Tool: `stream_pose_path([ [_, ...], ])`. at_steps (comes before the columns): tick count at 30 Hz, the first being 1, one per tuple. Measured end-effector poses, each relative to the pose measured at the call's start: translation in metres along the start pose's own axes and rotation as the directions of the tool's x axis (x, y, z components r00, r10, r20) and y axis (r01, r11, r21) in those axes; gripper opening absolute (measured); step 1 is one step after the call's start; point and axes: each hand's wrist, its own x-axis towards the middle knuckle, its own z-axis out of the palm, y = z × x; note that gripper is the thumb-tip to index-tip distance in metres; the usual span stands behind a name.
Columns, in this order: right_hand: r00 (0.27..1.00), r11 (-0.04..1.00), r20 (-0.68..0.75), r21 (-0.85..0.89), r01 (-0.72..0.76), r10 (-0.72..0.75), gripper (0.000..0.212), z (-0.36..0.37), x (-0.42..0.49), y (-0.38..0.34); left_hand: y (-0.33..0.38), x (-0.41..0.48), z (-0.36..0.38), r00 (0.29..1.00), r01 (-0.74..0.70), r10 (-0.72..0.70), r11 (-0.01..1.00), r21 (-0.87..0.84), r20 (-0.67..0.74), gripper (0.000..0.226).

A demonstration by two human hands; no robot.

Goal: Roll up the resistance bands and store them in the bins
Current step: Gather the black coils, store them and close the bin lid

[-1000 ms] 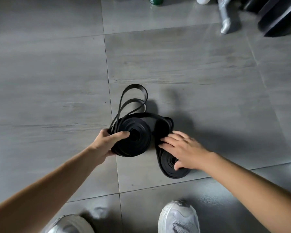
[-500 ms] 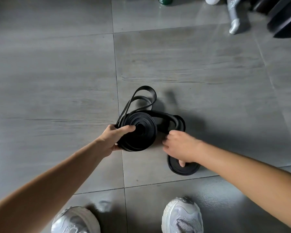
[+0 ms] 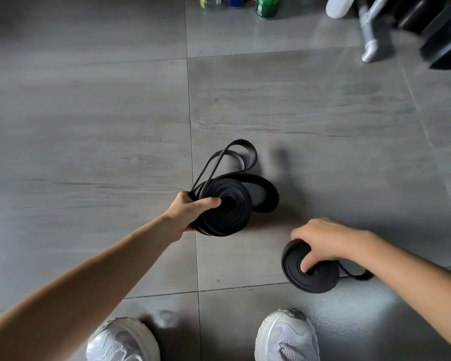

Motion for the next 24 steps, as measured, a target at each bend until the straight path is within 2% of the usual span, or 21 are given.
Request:
stream_pose_path([
  [2,0.999,0.965,-0.048,0.261,0.006,0.007,0.046,-0.003,-0.011,-0.003,0.001,0.000,0.000,1.000,-0.002,0.002,1.000,0.016,0.002,0.035],
  [5,0.970,0.783,-0.234,0.591,0.195,-0.066,0.038,-0.023,-0.005,-0.024,0.002,0.002,-0.002,1.000,0.000,-0.001,0.999,0.042,0.026,0.035],
  [8,0.904,0.636,-0.421,0.679,0.366,-0.072,0.034,-0.056,0.018,-0.041,0.003,0.002,-0.003,0.999,-0.021,0.019,0.999,0.033,0.044,0.031],
  [9,0.894,0.623,-0.443,0.679,0.388,-0.074,0.034,-0.066,0.026,-0.045,0.003,0.000,-0.002,0.998,-0.027,0.026,0.999,0.027,0.052,0.028],
  [11,0.893,0.661,-0.439,0.641,0.390,-0.101,0.035,-0.082,0.041,-0.049,0.001,0.001,-0.003,0.997,-0.040,0.038,0.999,0.027,0.068,0.029],
  [14,0.921,0.731,-0.370,0.594,0.337,-0.124,0.033,-0.090,0.060,-0.054,-0.003,0.007,-0.010,0.996,0.014,-0.009,0.999,-0.047,0.093,0.056],
  [16,0.935,0.770,-0.341,0.570,0.288,-0.098,0.037,-0.090,0.066,-0.060,-0.002,0.009,-0.016,0.982,0.081,-0.063,0.992,-0.097,0.180,0.073],
  [19,0.905,0.906,-0.425,0.369,0.209,-0.035,0.061,-0.092,0.069,-0.067,-0.004,0.007,-0.023,0.971,0.086,-0.061,0.991,-0.104,0.230,0.104],
  [21,0.867,0.943,-0.497,0.293,0.155,0.012,0.084,-0.097,0.069,-0.067,-0.004,0.003,-0.023,0.963,0.056,-0.043,0.998,-0.040,0.266,0.117],
  [24,0.870,0.984,-0.492,0.157,0.085,0.003,0.101,-0.105,0.068,-0.063,0.002,0.000,-0.016,0.974,0.012,-0.026,0.998,0.062,0.224,0.113],
])
